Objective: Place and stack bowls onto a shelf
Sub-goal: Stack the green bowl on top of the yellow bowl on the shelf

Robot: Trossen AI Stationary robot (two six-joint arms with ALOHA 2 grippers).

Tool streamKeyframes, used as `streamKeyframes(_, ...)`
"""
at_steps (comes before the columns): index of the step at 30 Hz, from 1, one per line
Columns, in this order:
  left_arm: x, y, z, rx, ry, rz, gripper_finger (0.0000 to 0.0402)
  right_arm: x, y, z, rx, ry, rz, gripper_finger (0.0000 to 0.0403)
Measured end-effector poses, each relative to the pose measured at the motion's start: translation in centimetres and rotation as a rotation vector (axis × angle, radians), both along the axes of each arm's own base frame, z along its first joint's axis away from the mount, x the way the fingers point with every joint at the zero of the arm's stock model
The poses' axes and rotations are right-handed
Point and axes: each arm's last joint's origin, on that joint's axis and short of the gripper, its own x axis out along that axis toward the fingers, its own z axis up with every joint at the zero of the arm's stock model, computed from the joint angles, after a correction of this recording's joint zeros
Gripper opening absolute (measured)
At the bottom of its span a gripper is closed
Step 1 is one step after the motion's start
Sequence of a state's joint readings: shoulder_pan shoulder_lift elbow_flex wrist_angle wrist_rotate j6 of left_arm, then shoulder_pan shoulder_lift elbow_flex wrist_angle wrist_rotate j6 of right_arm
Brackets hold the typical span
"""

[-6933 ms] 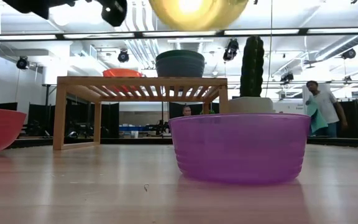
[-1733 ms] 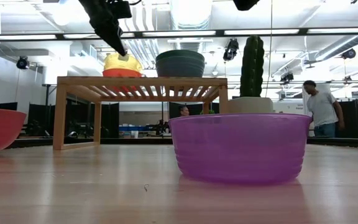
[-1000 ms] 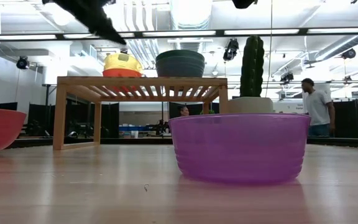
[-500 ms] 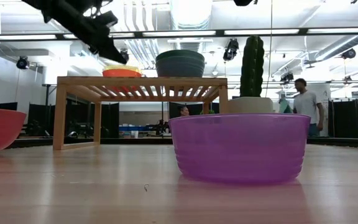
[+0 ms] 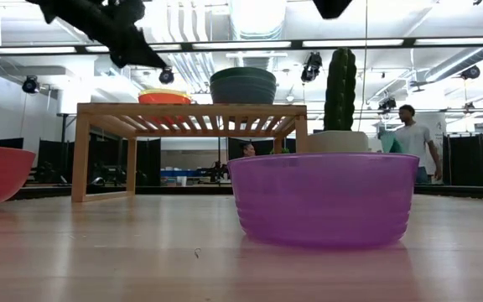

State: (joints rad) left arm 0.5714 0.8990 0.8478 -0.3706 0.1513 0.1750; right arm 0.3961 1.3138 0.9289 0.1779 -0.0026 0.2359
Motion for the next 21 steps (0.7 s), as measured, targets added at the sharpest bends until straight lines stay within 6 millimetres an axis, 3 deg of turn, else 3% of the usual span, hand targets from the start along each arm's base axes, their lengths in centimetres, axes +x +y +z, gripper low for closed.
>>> streamKeyframes(6,-0.7,-2.8,-0.5,-0.036,-0.064,-0.093,0.0000,0.7,-0.2,-1.1,0.054,0.050,-0.208,0.0173)
streamKeyframes(13,-1.2,-6.1,-2.1,-0.096,-0.188,-0.235,0.0000,1.2,-0.2,-2.1,0.149,0.121,-0.327,0.0173)
streamKeyframes(21,-0.4,-9.3,-4.4,-0.146,-0.319,-0.434,0.0000,1.2,-3.2,-1.7,0.257,0.424,-0.647,0.0173)
